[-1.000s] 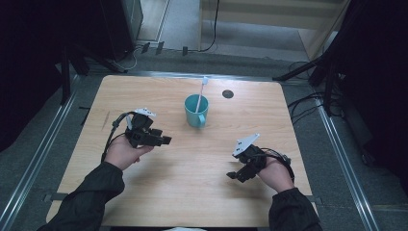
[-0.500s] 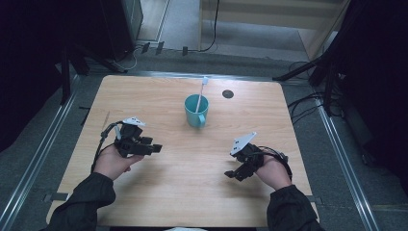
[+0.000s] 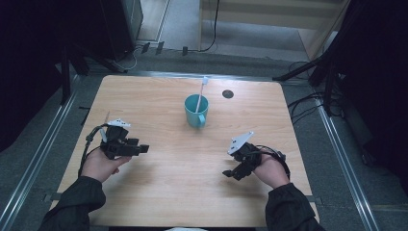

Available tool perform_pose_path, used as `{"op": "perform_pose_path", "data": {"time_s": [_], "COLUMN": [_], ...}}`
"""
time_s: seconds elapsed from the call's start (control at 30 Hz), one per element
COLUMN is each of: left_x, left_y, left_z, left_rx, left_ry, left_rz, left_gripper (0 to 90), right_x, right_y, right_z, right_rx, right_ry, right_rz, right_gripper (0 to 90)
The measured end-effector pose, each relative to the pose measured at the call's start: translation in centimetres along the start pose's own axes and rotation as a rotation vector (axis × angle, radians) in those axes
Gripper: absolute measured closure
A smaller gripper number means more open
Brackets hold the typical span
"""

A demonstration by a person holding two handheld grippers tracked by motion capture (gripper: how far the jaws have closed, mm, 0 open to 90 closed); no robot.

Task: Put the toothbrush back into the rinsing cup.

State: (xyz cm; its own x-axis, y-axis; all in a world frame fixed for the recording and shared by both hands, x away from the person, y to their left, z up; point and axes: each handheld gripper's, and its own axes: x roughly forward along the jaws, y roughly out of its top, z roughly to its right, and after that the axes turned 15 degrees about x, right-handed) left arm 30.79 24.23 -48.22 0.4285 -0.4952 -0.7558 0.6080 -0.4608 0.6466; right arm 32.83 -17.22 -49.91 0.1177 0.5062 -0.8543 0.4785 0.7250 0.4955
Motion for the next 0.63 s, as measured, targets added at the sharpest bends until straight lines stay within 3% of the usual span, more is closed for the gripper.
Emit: {"op": "perform_pose_path", "data": {"time_s": [0.23,0.63], "left_x": [0.23,0.63], "left_y": [-0.41,-0.53], "left_z": [-0.67,-0.86], "left_rx": [-0.008,-0.012], "left_ry": [0.021,0.017], "left_rz": [-0.021,-0.056], "left_gripper": [41.2,39.4], "right_x": [0.09,0.25], "right_y": [-0.02,-0.05], "right_z": [-0.10,-0.11], "right_rx": [-0.005,-0.017], "right_ry": [-0.001,-0.006], "right_rz": [-0.002,-0.011], "right_gripper": [21.0,21.0]}}
